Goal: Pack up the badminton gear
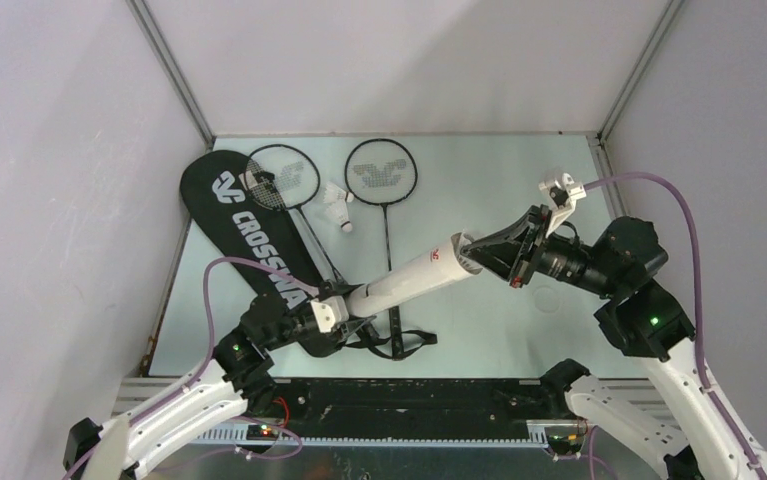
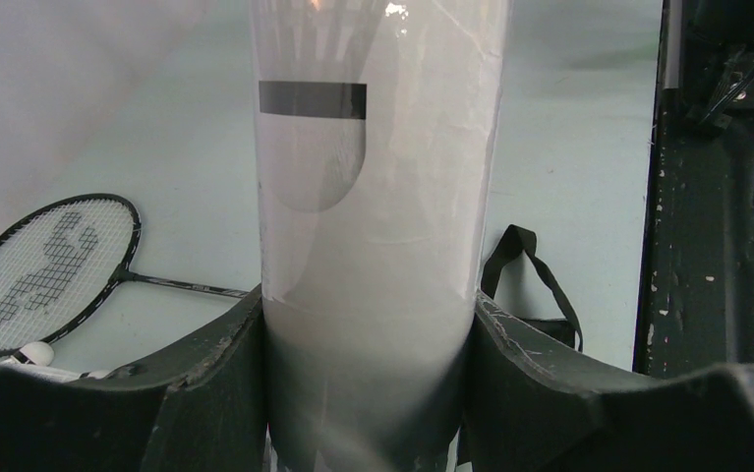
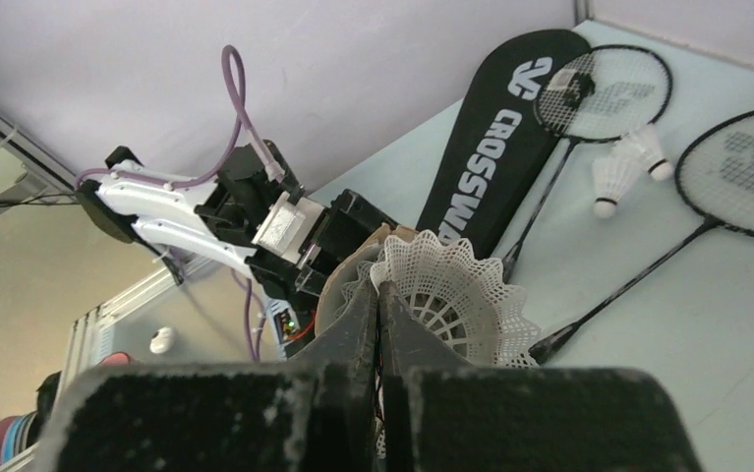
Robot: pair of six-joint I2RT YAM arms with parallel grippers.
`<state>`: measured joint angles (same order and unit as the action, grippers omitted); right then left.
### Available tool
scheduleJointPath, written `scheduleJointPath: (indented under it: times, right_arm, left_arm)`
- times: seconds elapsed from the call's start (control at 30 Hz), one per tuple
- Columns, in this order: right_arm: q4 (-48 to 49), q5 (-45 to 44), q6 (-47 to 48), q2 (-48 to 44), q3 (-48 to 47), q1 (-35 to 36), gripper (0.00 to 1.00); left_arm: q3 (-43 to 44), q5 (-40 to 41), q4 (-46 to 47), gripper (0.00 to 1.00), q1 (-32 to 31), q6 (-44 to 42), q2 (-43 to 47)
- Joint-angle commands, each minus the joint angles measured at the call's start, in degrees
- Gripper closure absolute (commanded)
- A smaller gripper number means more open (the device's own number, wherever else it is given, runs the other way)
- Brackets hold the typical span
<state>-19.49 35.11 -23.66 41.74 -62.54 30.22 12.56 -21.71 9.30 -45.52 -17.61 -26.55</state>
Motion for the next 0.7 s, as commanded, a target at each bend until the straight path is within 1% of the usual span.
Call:
scheduleJointPath:
  times: [0.0, 0.17, 0.33, 0.43, 0.53, 0.57, 0.67]
  right_arm:
    - [-2.8, -4.6, -2.5, 1.2, -0.2, 2.7, 1.00]
    - [-4.9, -3.2, -4.6, 4.1, -0.2, 4.0, 1.00]
    - [-6.4, -1.2, -4.6, 6.4, -0.2, 6.7, 1.00]
    - [-7.9, -2.8, -3.4, 8.0, -0.2, 8.7, 1.00]
    - [-9.7, -4.0, -2.7, 9.1, -0.2, 10.4, 0.95]
    - [-10.0, -4.4, -2.7, 9.2, -0.1, 10.5, 0.91]
    - [-12.4, -6.4, -1.4, 8.8, -2.0, 10.6, 0.84]
  left_arm:
    - [0.4, -2.5, 6.1, 0.78, -0.1, -1.1, 1.0]
    - [0.3, -3.6, 5.6, 0.78, -0.1, -2.0, 1.0]
    - [0.4, -5.4, 5.0, 0.78, -0.1, -3.0, 1.0]
    - [0.3, -6.1, 5.7, 0.78, -0.1, -3.2, 0.7]
    - [0.2, -6.3, 6.6, 0.78, -0.1, -2.9, 0.5]
    - [0.2, -6.2, 7.1, 0.78, -0.1, -2.6, 0.3]
    - [0.2, -4.0, 8.6, 0.78, -0.1, -1.0, 0.4]
